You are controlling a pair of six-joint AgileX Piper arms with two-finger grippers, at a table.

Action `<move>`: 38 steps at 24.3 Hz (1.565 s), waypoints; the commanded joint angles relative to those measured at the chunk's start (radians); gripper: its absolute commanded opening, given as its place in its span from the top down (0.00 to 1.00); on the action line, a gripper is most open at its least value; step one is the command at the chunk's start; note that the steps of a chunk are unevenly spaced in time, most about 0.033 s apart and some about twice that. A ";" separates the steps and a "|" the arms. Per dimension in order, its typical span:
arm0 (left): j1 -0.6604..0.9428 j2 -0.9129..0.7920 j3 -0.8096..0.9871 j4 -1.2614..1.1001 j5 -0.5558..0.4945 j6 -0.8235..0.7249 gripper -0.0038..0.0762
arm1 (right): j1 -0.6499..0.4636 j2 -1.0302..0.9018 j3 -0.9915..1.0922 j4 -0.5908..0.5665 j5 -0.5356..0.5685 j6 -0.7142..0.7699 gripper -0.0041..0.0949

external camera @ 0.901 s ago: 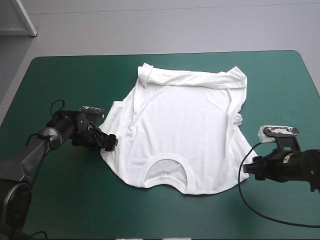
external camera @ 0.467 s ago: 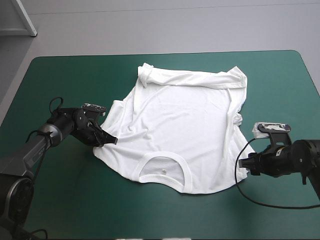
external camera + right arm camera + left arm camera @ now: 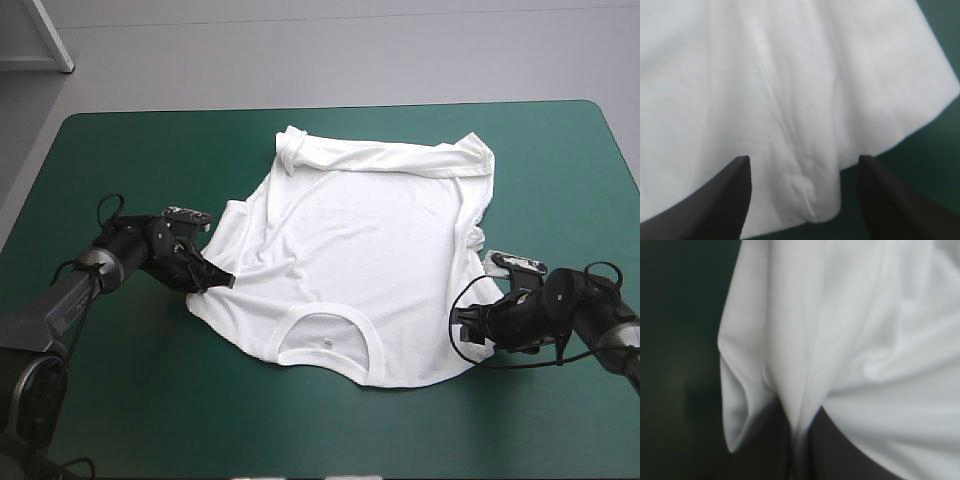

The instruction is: Fold the cloth

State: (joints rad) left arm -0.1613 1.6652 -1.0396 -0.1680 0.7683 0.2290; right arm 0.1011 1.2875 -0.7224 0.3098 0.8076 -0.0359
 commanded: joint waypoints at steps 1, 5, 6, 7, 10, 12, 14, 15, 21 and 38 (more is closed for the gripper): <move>-0.018 0.014 0.011 -0.129 0.009 -0.006 0.96 | -0.005 0.027 -0.020 0.056 -0.048 -0.014 0.41; -0.018 0.014 0.011 -0.130 0.003 0.002 0.96 | -0.005 0.082 -0.020 0.056 -0.048 -0.020 0.59; -0.018 0.014 0.011 -0.130 -0.004 0.002 0.96 | -0.001 0.099 -0.020 0.056 -0.048 -0.041 0.72; -0.018 0.014 0.011 -0.135 -0.007 0.002 0.96 | 0.004 0.101 -0.020 0.056 -0.053 -0.062 0.80; -0.018 0.002 -0.002 -0.143 -0.022 0.002 0.96 | 0.025 0.073 -0.032 0.062 -0.120 -0.105 0.97; -0.016 -0.048 -0.051 -0.141 -0.024 0.002 0.96 | 0.025 0.020 -0.082 0.051 -0.111 -0.105 0.97; -0.016 -0.125 -0.139 -0.142 0.000 0.002 0.96 | 0.025 -0.048 -0.177 0.044 -0.074 -0.090 0.97; -0.016 -0.170 -0.201 -0.142 0.022 0.002 0.96 | 0.025 -0.085 -0.239 0.039 -0.048 -0.072 0.97; -0.016 -0.322 -0.593 -0.112 0.217 0.002 0.96 | 0.025 -0.187 -0.629 -0.057 0.128 -0.013 0.97; -0.016 -0.362 -1.290 -0.070 0.308 0.012 0.96 | 0.025 -0.199 -1.384 -0.280 0.168 0.004 0.97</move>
State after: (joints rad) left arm -0.1739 1.3231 -2.2603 -0.2483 1.1534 0.2419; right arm 0.1262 1.1014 -2.0100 0.0879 1.0543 -0.0320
